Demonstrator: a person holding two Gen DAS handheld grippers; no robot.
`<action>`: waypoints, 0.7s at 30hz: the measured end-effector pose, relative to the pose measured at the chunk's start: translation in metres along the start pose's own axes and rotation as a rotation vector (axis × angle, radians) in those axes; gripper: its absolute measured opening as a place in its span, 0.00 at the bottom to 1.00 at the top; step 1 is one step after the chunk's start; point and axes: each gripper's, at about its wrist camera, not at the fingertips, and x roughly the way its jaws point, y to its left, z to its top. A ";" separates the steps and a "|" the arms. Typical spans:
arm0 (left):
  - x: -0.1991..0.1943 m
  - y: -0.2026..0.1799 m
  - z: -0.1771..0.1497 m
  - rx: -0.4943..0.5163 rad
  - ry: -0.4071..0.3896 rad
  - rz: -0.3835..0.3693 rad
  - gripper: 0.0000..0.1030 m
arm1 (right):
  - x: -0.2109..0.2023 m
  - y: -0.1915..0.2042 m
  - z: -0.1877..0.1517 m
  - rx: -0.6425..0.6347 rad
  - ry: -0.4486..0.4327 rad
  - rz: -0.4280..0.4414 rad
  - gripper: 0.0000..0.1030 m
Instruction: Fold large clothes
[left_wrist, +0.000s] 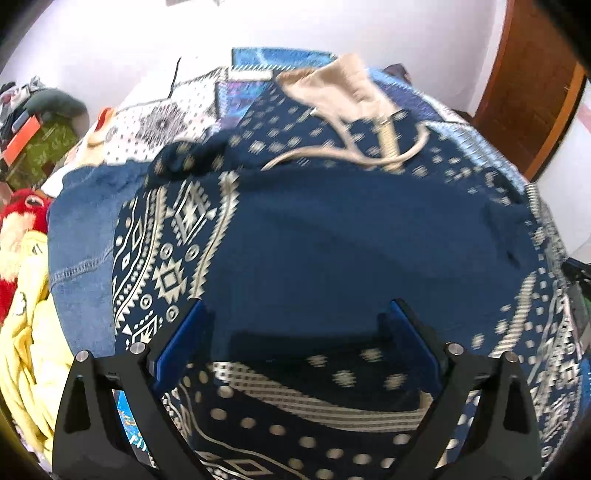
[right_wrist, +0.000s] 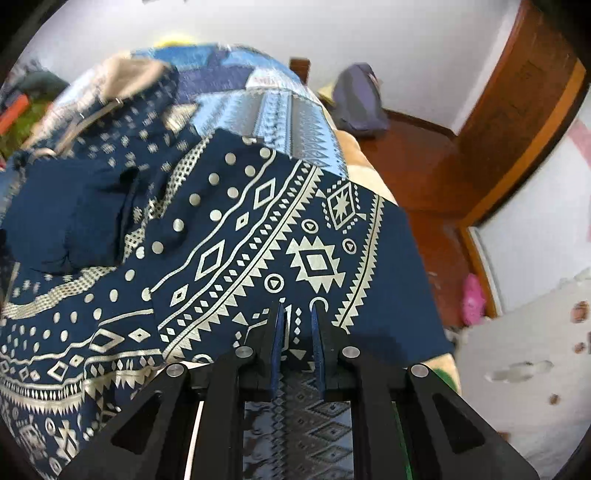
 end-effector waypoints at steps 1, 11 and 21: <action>-0.003 -0.004 0.001 0.006 -0.007 -0.003 0.96 | 0.000 -0.003 -0.001 0.003 0.000 -0.008 0.16; -0.012 -0.073 0.025 0.123 -0.049 -0.089 0.96 | -0.017 -0.066 -0.027 0.118 -0.038 -0.076 1.00; 0.011 -0.119 0.033 0.156 -0.033 -0.151 0.96 | 0.003 -0.135 -0.055 0.589 0.061 0.437 0.98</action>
